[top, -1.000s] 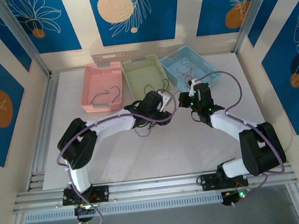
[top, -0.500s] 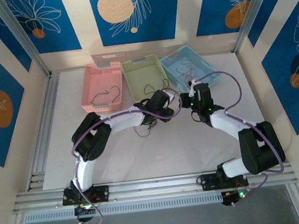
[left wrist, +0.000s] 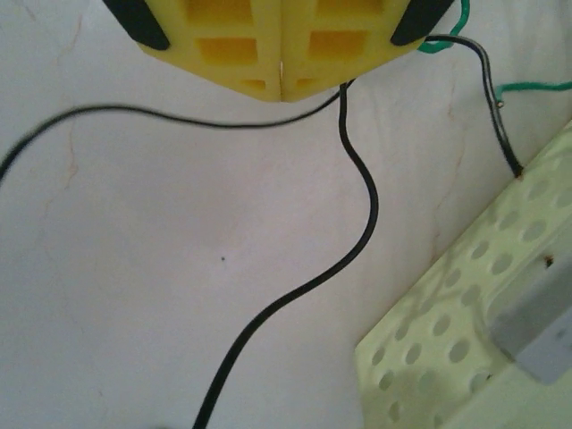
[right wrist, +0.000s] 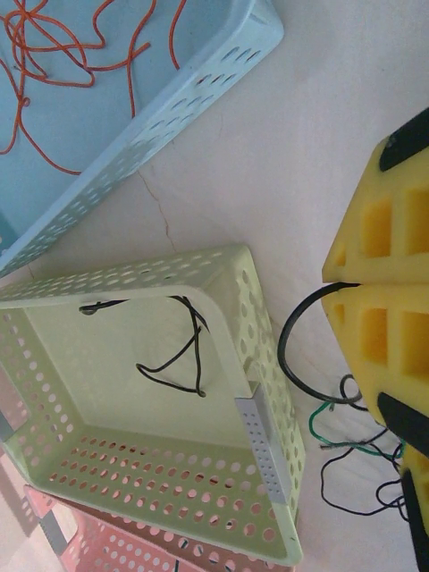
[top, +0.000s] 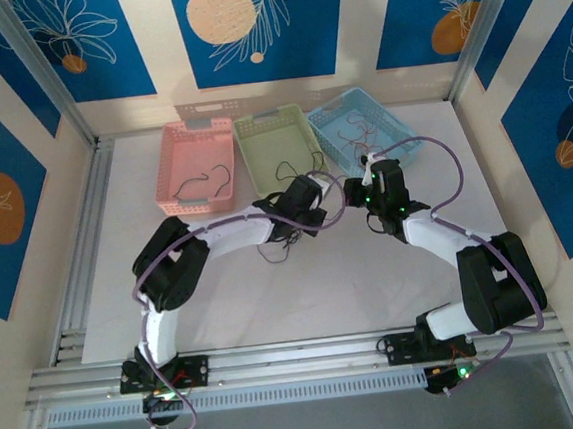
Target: Untangle the cables
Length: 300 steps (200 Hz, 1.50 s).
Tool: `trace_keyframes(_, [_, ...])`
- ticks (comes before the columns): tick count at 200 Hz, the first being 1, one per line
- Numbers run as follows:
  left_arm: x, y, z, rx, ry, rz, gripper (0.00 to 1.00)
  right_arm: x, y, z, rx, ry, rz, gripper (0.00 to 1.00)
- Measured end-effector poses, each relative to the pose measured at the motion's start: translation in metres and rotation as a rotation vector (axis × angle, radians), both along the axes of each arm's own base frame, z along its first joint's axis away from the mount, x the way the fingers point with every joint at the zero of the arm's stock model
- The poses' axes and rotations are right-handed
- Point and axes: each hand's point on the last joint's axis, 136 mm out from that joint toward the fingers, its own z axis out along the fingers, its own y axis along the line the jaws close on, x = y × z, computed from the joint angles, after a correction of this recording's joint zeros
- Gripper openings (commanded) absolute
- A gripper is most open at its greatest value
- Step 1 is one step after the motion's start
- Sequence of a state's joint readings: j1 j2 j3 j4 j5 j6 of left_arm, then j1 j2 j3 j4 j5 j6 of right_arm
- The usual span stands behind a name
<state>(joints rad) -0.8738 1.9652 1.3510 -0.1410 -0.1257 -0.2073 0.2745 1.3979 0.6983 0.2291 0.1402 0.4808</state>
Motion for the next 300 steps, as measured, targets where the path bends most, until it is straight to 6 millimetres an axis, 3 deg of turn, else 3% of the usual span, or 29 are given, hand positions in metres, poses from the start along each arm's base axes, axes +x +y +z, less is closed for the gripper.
trace_keyframes(16, [-0.010,0.012,0.012,-0.014,-0.012,0.003,0.00,0.000,-0.002,-0.002,-0.002,0.009,-0.013,0.00])
trace_keyframes(51, [-0.034,0.051,0.056,-0.075,-0.092,0.035,0.00,-0.001,-0.018,-0.010,-0.013,0.049,-0.100,0.00])
trace_keyframes(90, [-0.060,0.122,0.122,-0.151,-0.231,0.151,0.00,-0.002,-0.059,-0.024,-0.016,0.121,-0.309,0.00])
trace_keyframes(129, [-0.086,0.212,0.204,-0.276,-0.405,0.327,0.00,-0.008,-0.095,-0.035,0.005,0.184,-0.486,0.00])
trace_keyframes(162, [-0.108,0.258,0.233,-0.324,-0.483,0.409,0.00,-0.013,-0.106,-0.039,0.007,0.206,-0.556,0.00])
trace_keyframes(189, [-0.113,0.270,0.228,-0.293,-0.482,0.438,0.00,-0.019,-0.112,-0.038,0.010,0.197,-0.588,0.00])
trace_keyframes(225, [-0.107,0.259,0.206,-0.262,-0.439,0.409,0.00,-0.021,-0.105,-0.033,0.040,0.163,-0.546,0.00])
trace_keyframes(255, [-0.092,0.229,0.157,-0.230,-0.354,0.345,0.00,-0.018,-0.082,-0.008,0.086,0.051,-0.414,0.00])
trace_keyframes(283, [-0.074,0.208,0.100,-0.200,-0.237,0.319,0.00,-0.022,-0.046,0.022,0.124,-0.097,-0.228,0.00])
trace_keyframes(300, [-0.065,0.199,0.077,-0.203,-0.185,0.312,0.00,-0.025,-0.024,0.039,0.143,-0.175,-0.108,0.00])
